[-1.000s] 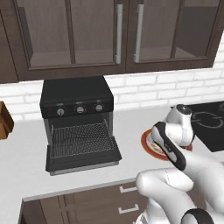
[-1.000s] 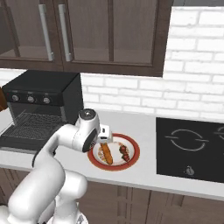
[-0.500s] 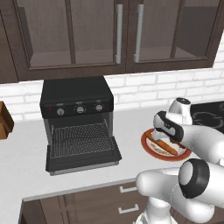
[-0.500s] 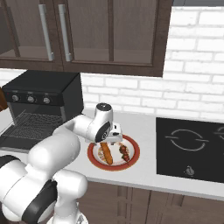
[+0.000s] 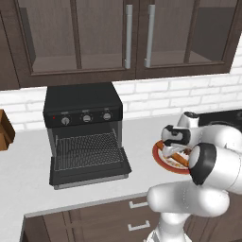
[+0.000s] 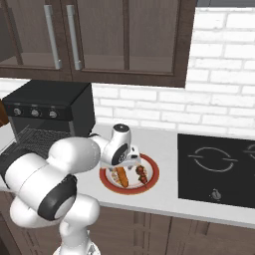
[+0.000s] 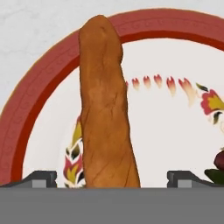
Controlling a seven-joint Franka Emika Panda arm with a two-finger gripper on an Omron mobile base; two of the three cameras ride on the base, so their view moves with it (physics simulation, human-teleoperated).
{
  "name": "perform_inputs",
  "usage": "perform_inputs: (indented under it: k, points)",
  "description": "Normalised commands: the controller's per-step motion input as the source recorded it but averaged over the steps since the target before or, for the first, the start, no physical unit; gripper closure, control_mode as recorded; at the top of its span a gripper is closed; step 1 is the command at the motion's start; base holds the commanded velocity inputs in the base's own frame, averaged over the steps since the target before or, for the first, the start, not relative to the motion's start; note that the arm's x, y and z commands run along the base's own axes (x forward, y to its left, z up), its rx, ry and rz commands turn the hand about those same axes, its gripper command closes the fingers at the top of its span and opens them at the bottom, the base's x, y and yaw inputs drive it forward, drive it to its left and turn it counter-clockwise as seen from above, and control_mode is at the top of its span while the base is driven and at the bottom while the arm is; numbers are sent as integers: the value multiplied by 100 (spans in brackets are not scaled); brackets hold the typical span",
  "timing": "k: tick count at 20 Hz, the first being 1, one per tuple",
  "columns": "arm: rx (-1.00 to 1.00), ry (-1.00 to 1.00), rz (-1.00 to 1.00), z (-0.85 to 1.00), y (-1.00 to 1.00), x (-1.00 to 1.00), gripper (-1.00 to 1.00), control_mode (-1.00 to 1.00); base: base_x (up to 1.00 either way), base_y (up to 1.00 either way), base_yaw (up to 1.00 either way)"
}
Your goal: Pick up the kebab skewer and baguette bread, and place them inside the toaster oven. Close the toaster oven door and start by setting the timer.
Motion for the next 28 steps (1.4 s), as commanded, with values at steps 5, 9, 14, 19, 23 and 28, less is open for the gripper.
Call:
perform_inputs:
  k: [5, 9, 14, 19, 23, 28]
  points:
    - [0, 2, 0, -13, 0, 0, -100, -100, 0, 0, 0]
    - [0, 0, 0, -11, 0, 0, 100, -100, 0, 0, 0]
    - [0, 0, 0, -11, 0, 0, 100, -100, 0, 0, 0]
    - [0, -7, 2, 54, -5, -24, 100, -100, 0, 0, 0]
    - [0, -12, 12, 94, 10, -63, 100, -100, 0, 0, 0]
    - [-3, 0, 18, 94, 38, -60, 100, -100, 0, 0, 0]
